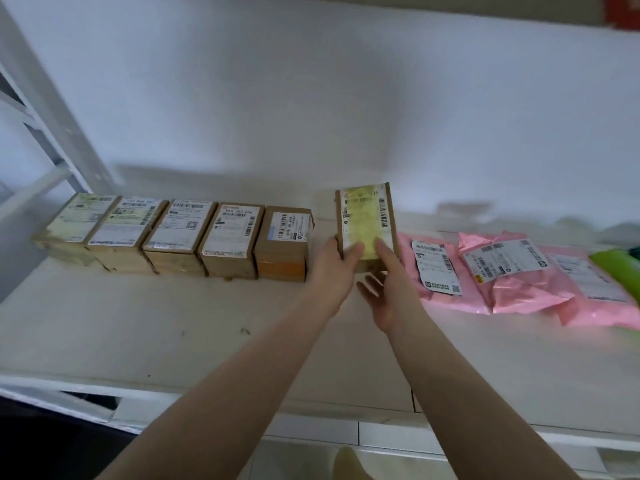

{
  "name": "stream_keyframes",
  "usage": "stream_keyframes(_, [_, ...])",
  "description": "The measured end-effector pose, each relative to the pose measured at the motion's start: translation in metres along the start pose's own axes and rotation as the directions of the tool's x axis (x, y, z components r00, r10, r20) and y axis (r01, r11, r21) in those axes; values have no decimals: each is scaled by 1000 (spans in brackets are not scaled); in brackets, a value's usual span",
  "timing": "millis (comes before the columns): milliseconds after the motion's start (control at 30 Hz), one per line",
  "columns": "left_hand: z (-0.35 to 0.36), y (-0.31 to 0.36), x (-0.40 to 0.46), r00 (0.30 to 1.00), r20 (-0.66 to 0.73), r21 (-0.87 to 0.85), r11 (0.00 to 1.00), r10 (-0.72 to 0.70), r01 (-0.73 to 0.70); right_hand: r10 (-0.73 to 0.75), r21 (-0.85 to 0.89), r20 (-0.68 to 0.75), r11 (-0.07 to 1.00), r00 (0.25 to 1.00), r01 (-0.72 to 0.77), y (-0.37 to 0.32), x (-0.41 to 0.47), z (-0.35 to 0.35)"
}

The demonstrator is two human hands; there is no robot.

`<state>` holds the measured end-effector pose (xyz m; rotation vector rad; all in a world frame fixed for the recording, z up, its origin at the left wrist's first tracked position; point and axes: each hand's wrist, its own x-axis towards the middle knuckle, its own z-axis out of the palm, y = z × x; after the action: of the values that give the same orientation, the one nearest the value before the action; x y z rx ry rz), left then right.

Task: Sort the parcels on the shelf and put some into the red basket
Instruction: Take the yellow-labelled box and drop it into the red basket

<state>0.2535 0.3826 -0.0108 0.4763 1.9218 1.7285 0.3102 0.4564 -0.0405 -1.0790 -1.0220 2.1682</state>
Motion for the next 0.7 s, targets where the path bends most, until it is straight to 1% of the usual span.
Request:
stream_keyframes(133, [-23, 14, -14, 991, 5, 94, 986, 137, -137, -104, -103, 74, 988, 992, 111, -20, -19, 3])
stream_keyframes(200, [-38, 17, -22, 985, 0, 154, 973, 172, -170, -99, -139, 125, 983, 987, 116, -25, -29, 3])
stream_keyframes(267, [-50, 15, -28, 984, -15, 165, 971, 180, -175, -72, -168, 176, 981, 982, 102, -25, -39, 2])
stream_keyframes(333, [-60, 13, -34, 987, -31, 110, 982, 155, -150, -67, -184, 209, 977, 976, 106, -23, -47, 0])
stream_keyframes(433, [-72, 14, -41, 997, -30, -46, 996, 73, -74, -74, -179, 265, 976, 961, 124, -21, -56, -1])
stream_keyframes(500, [-78, 16, -45, 999, -19, -142, 989, 43, -46, -78, -159, 312, 978, 947, 133, -18, -60, -3])
stream_keyframes(600, [-85, 18, -49, 998, -13, -178, 982, 63, -65, -97, -125, 369, 980, 924, 153, -15, -67, -3])
stream_keyframes(700, [-88, 19, -54, 997, -9, -178, 981, 81, -82, -97, -116, 384, 981, 918, 153, -14, -71, -2])
